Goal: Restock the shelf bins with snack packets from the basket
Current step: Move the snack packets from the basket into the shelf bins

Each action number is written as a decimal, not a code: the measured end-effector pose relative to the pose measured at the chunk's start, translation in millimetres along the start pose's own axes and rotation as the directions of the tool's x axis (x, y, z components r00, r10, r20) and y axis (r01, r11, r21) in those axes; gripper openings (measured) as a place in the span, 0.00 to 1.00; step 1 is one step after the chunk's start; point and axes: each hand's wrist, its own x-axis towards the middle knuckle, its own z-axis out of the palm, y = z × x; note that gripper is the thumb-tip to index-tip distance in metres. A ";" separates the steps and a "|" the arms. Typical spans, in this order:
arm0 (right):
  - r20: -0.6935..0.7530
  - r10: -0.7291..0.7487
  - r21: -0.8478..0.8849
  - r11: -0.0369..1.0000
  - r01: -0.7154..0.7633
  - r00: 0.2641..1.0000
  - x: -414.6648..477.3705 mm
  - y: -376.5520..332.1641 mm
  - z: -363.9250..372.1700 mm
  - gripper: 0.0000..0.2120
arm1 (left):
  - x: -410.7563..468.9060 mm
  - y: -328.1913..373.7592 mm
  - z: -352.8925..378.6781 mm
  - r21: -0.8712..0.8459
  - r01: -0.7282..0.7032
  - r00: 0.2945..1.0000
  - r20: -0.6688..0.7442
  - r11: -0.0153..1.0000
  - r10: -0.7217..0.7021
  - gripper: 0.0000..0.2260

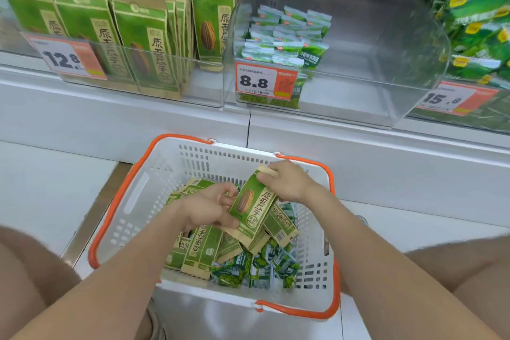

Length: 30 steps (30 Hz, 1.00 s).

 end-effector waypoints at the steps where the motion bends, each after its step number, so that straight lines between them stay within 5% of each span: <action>1: -0.067 -0.004 0.118 0.993 0.012 0.998 1.0 -4.7 -1.5 0.16 | -3.6 2.0 -2.7 -0.022 -0.052 0.999 -0.002 0.998 0.052 0.24; 4: -0.257 0.028 0.267 0.963 0.043 0.966 6.1 -14.7 -2.9 0.16 | -18.0 13.5 -4.7 -0.052 -0.167 0.985 0.035 0.985 0.169 0.30; 9: -0.218 0.080 0.459 0.888 0.030 0.973 -1.2 -24.0 -5.5 0.11 | -32.3 23.2 -10.5 -0.041 -0.220 0.975 0.020 0.975 0.221 0.39; 12: -0.355 -0.139 0.248 0.939 0.237 0.924 -4.4 -36.6 -9.8 0.10 | -41.3 38.9 -11.5 -0.032 -0.245 0.969 -0.004 0.969 0.245 0.43; 16: -0.418 -0.411 0.019 0.888 0.460 0.810 -20.2 -74.9 -17.7 0.07 | -53.7 68.5 -13.1 -0.076 -0.317 0.944 -0.119 0.945 0.307 0.22; 20: -0.588 -0.538 -0.152 0.807 0.571 0.604 -36.0 -107.8 -24.8 0.09 | -57.2 87.3 -22.2 -0.177 -0.383 0.910 -0.244 0.907 0.336 0.30; 23: -0.685 -0.516 -0.138 0.785 0.604 0.515 -44.5 -126.6 -26.4 0.17 | -69.1 112.4 -18.8 -0.203 -0.582 0.773 -0.440 0.787 0.458 0.22; 26: -0.706 -0.544 -0.187 0.761 0.621 0.454 -49.3 -148.3 -37.7 0.24 | -88.6 138.5 -14.7 -0.051 -0.715 0.586 -0.588 0.697 0.558 0.18; 30: -0.762 -0.534 -0.173 0.713 0.680 0.366 -62.9 -181.1 -69.9 0.18 | -103.4 160.6 -19.8 0.458 -0.684 0.175 -0.652 0.567 0.738 0.16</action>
